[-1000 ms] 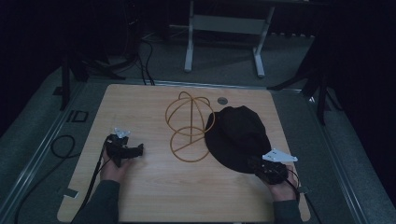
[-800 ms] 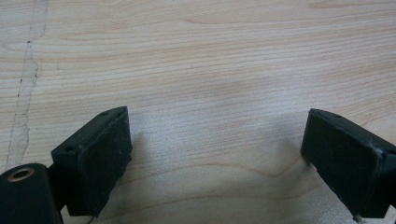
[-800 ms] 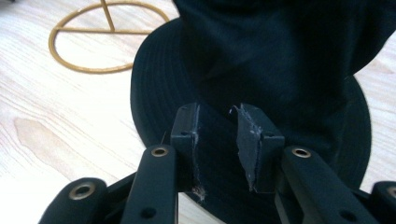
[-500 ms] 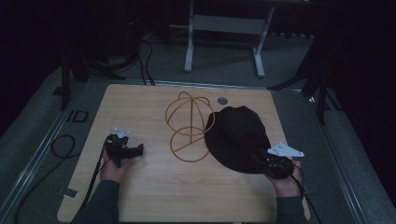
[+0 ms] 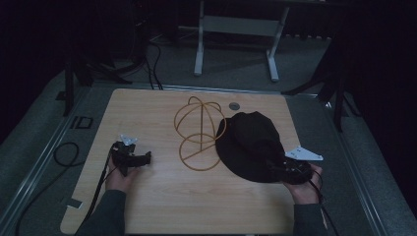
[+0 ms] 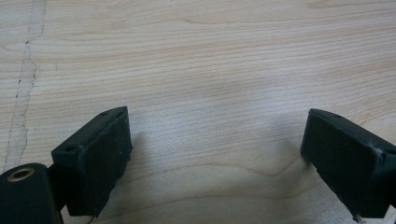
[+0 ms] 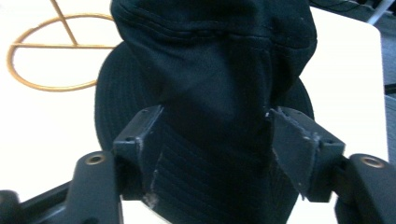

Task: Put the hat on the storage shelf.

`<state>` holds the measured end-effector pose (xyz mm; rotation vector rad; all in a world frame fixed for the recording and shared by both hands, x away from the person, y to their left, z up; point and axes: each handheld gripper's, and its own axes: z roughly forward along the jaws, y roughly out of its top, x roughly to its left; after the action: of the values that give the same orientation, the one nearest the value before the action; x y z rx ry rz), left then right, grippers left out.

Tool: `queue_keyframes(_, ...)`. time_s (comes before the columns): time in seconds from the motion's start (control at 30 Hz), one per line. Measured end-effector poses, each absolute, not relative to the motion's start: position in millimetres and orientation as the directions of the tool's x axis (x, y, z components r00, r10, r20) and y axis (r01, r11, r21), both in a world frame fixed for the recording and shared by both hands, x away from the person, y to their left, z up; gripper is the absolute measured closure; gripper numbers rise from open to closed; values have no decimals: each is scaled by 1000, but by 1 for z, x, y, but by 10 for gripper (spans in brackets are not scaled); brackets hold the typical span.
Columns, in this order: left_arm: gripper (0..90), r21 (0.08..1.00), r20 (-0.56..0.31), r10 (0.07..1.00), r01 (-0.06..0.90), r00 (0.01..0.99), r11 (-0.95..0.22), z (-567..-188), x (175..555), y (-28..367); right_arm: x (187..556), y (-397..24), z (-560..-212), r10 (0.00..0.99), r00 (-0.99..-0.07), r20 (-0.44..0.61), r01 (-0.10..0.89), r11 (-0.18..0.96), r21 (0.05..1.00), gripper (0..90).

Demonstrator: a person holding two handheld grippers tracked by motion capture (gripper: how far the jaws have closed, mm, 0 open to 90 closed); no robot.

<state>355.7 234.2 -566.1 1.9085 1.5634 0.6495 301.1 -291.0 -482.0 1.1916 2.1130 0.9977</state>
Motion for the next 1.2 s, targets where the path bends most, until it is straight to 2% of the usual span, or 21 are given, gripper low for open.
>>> queue_keyframes(0.13, 89, 702, 7, 981, 698, 194, -143, -566, 356, 234, 307, -292, -484, 870, -490, -61, 511, 343, 788, 281)
queue_keyframes(0.47, 90, 702, 7, 981, 697, 194, -142, -566, 356, 234, 325, -296, -487, 860, -508, -48, 545, 364, 756, 241)
queue_keyframes(1.2, 89, 704, 6, 981, 697, 193, -141, -566, 356, 234, 344, -296, -490, 843, -537, -15, 571, 376, 729, 226)
